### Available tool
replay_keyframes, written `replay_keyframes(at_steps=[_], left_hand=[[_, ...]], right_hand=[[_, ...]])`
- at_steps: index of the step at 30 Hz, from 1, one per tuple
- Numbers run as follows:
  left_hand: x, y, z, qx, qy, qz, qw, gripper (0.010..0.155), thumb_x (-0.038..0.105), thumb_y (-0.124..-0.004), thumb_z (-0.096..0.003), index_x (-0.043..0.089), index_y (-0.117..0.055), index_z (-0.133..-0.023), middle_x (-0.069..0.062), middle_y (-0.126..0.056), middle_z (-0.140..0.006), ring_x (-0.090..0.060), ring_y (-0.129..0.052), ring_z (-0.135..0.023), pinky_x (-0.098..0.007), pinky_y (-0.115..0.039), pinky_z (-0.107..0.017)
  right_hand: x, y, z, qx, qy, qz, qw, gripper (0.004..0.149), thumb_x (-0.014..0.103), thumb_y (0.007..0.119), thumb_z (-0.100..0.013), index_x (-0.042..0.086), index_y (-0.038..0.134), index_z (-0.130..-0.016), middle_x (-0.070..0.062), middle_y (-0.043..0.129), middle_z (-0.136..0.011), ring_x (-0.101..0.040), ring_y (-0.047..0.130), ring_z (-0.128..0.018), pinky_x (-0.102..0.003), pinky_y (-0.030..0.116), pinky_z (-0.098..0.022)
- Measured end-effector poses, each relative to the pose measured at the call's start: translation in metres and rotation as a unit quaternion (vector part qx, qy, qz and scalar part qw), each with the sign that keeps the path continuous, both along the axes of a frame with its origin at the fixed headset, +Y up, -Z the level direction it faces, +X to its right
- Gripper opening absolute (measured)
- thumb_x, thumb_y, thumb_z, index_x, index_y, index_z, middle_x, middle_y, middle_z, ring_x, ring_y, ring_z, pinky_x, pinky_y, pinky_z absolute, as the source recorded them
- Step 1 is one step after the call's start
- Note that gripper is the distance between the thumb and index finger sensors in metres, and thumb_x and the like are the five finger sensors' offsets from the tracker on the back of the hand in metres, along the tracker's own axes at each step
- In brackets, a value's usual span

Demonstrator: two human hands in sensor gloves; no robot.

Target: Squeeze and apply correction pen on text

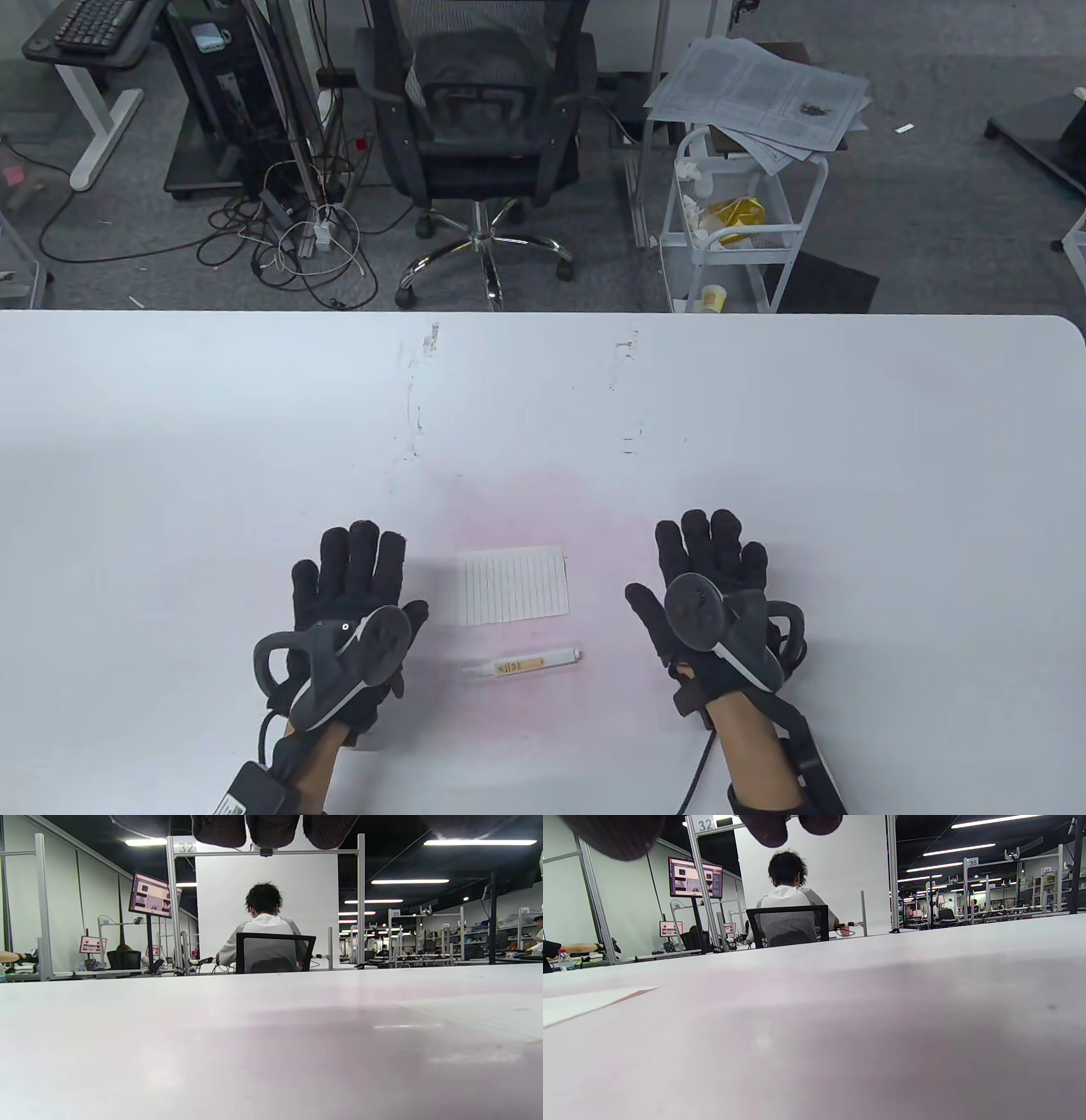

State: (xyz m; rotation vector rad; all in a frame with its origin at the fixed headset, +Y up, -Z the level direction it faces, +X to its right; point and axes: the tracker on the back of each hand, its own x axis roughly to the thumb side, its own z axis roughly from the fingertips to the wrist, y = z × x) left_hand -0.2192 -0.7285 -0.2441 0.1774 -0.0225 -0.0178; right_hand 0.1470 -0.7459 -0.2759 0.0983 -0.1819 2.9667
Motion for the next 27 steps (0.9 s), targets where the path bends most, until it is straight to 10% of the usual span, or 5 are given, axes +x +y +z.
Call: replay_keyframes(at_steps=[27], left_hand=[[-0.0021, -0.0015, -0.0022, -0.017, 0.002, -0.008, 1.0, 0.079, 0.067, -0.058, -0.0362, 0.038, -0.038, -0.107, 0.003, -0.03, -0.119, -0.03, -0.035, -0.115, -0.06, -0.041, -0.08]], right_hand=[[-0.0034, -0.0009, 0.0011, -0.021, 0.003, -0.002, 1.0, 0.078, 0.069, 0.063, -0.043, 0.029, 0.038, -0.105, -0.002, 0.026, -0.111, -0.039, 0.014, -0.102, -0.066, 0.024, -0.067]])
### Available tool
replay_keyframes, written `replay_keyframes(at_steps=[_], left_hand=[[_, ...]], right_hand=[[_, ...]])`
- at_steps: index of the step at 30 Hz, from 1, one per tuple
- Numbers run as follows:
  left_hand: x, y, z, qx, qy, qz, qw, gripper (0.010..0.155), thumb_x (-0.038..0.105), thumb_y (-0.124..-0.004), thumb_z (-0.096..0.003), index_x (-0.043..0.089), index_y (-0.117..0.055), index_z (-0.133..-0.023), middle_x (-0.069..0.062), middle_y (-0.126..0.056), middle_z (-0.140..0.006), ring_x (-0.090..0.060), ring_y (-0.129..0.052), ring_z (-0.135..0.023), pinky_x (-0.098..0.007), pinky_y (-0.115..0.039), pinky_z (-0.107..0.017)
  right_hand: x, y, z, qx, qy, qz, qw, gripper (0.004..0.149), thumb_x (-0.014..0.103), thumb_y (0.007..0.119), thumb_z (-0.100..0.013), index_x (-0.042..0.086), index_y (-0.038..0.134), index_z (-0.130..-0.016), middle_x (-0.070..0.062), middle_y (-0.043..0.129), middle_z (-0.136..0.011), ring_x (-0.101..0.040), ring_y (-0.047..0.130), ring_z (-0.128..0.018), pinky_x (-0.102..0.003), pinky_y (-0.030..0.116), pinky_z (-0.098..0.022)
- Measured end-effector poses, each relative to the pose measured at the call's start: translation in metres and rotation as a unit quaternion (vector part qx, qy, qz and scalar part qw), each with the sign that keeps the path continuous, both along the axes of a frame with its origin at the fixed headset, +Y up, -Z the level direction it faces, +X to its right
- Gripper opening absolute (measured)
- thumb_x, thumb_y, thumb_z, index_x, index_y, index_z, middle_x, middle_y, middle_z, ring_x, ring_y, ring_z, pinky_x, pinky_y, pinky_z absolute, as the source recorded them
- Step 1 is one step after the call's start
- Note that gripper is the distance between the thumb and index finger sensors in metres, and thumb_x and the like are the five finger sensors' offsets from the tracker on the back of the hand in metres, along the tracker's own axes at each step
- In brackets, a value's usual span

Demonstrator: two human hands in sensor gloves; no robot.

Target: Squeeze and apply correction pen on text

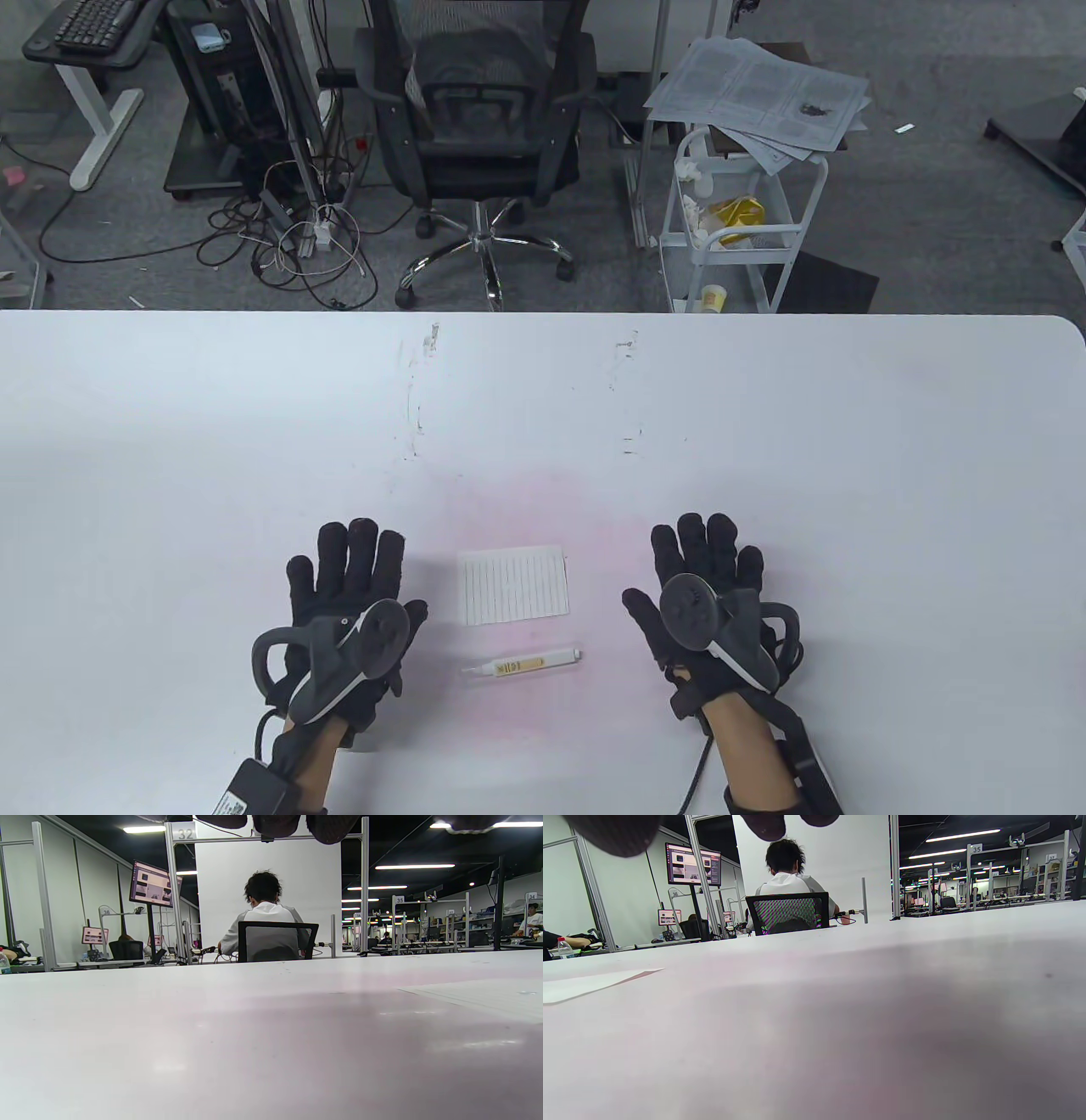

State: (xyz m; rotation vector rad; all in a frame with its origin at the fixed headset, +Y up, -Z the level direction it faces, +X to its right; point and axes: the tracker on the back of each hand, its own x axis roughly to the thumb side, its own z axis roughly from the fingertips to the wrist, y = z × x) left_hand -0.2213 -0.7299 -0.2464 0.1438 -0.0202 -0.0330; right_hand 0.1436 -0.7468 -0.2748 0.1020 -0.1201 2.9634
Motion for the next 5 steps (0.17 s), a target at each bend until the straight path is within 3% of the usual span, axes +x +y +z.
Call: replay_keyframes(at_steps=[5], left_hand=[[-0.0002, -0.0001, 0.0, 0.001, 0.0, 0.001, 1.0, 0.079, 0.067, -0.058, -0.0362, 0.038, -0.038, -0.107, 0.003, -0.03, -0.119, -0.03, -0.035, -0.115, -0.06, -0.041, -0.08]], right_hand=[[-0.0026, 0.0017, 0.0012, 0.003, 0.004, -0.004, 1.0, 0.078, 0.069, 0.063, -0.043, 0.029, 0.038, -0.105, -0.002, 0.026, -0.111, -0.039, 0.014, -0.102, -0.066, 0.023, -0.067]])
